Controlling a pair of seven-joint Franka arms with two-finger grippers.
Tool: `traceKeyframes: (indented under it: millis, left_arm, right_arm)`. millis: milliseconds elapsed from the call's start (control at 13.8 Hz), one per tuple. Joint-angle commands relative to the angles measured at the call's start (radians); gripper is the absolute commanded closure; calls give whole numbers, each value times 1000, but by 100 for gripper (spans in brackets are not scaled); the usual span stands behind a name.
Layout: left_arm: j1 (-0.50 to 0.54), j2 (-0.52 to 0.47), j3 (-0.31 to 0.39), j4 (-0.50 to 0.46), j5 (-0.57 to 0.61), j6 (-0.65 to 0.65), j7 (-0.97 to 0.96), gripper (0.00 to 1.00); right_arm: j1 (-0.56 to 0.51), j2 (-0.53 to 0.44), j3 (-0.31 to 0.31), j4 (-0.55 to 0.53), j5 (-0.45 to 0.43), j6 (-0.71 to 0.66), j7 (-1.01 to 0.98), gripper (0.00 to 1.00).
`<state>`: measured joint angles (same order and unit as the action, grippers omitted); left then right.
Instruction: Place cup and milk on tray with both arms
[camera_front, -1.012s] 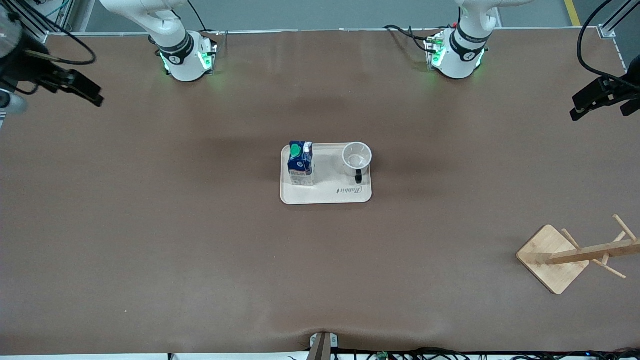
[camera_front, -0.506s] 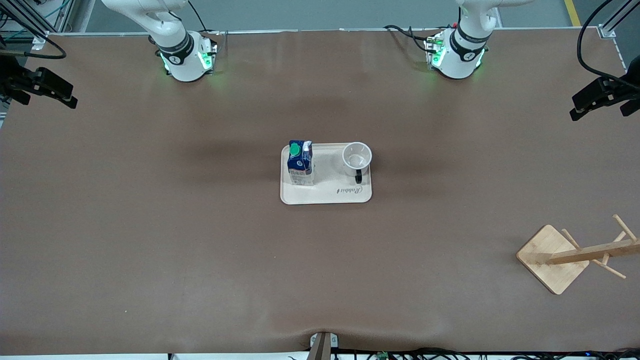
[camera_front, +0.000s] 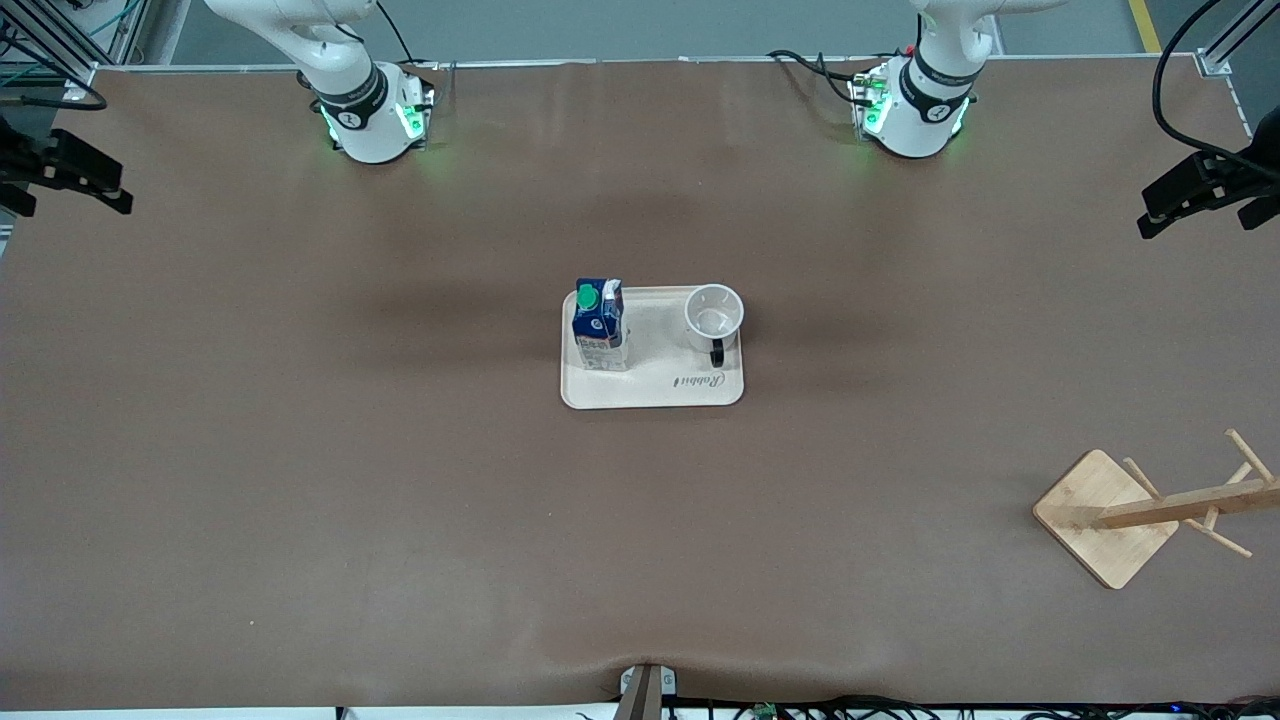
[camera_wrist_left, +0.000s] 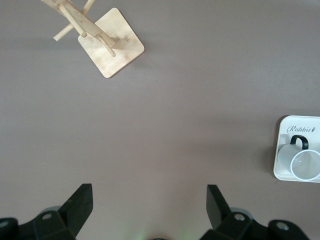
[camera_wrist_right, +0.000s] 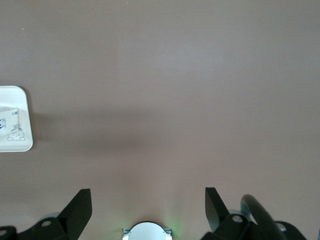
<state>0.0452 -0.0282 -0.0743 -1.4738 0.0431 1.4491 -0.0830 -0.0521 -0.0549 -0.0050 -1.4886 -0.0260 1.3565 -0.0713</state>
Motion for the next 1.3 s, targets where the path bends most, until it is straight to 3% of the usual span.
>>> traceKeyframes:
  millis: [0, 434, 867, 1229]
  left_arm:
    - [-8, -18, 4, -5, -8, -16, -3, 0]
    - [-5, -19, -2, -11, -2, -21, -3, 0]
    - [-2, -73, -7, -108, -6, 48, -3, 0]
    - [-2, -59, -6, -96, -8, 51, -9, 0]
  right_arm:
    - [-26, -2, 13, 2, 0, -5, -15, 0]
    - [-26, -2, 14, 1, 0, -8, -15, 0]
    - [-29, -2, 14, 1, 0, -8, -15, 0]
    - [-28, -2, 14, 1, 0, -8, -16, 0]
